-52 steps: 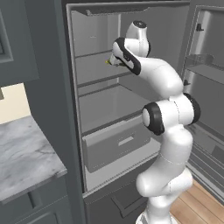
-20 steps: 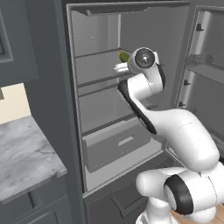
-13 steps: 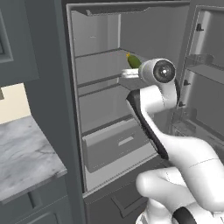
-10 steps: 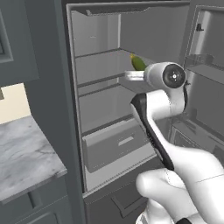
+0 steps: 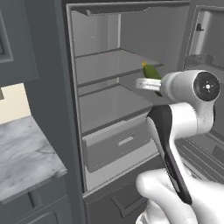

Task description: Place the cold items (cucumber and broccoli) from the fridge in one tupperware on the dining counter. Place the warm items (kebab skewer and hot dog) in the stove area in another tupperware.

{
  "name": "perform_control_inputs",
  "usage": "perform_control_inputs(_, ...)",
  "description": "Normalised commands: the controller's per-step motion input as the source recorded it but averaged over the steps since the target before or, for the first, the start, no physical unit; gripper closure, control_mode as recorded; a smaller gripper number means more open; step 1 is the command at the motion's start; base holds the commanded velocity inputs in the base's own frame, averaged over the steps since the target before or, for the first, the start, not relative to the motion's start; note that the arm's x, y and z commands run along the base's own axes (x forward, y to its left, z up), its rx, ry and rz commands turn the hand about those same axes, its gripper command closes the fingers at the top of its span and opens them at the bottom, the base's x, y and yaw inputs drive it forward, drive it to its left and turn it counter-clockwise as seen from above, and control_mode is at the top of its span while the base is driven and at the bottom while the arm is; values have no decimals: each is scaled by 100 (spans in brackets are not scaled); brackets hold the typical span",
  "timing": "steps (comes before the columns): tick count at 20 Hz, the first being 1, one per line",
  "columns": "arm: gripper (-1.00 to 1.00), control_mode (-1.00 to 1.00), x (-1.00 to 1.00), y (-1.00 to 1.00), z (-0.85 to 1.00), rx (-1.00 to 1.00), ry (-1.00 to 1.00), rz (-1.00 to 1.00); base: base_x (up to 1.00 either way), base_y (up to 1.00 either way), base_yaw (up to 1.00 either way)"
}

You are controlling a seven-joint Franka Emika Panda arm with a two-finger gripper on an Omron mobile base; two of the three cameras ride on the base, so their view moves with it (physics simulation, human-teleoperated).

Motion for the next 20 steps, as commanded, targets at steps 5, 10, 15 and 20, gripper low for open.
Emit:
perform_control_inputs(5,100,-100,-91,-1,6,1,10,0,0,0,0)
perform_control_inputs(10,100,-100,-76,0,-1,0,0,0,0,0,0)
perform_control_inputs(15,100,-100,-69,0,-22,0,0,0,0,0,0)
perform_control_inputs(20,100,100,-27,0,-8,0,0,-1,-40,0,-1)
